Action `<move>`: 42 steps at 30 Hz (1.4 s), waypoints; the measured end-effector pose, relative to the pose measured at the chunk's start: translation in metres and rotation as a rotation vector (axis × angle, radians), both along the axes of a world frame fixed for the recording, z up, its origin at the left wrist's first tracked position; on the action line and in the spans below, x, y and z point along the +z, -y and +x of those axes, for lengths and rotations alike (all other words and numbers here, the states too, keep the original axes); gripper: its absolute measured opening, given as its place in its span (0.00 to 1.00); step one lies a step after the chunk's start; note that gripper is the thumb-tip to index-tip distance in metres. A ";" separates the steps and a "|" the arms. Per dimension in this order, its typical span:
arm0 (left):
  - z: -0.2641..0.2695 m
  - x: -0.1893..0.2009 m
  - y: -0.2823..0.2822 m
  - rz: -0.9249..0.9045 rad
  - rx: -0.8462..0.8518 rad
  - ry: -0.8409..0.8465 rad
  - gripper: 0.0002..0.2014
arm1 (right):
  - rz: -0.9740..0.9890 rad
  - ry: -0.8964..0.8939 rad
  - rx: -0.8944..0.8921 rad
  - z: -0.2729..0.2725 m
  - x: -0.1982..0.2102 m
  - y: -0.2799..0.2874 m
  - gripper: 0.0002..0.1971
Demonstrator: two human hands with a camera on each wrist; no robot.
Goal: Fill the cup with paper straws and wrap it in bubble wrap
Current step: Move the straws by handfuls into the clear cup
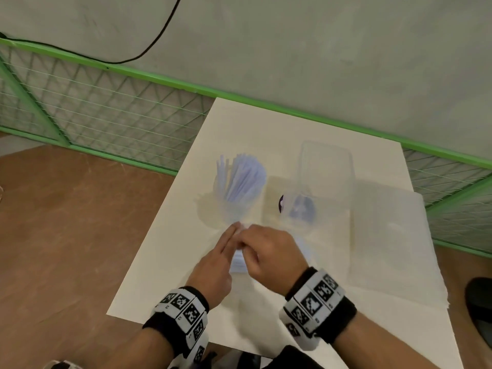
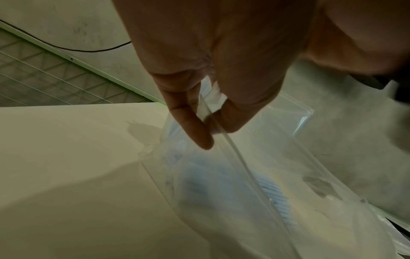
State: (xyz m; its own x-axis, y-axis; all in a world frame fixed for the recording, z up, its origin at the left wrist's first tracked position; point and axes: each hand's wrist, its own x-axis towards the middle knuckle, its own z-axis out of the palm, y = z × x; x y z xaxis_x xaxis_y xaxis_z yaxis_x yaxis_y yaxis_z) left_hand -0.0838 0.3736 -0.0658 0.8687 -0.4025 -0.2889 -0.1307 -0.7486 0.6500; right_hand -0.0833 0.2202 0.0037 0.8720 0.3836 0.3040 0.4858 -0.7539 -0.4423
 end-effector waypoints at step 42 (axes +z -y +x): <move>-0.012 -0.001 0.007 -0.033 0.024 0.016 0.53 | -0.776 -0.494 -0.146 -0.023 -0.126 0.025 0.18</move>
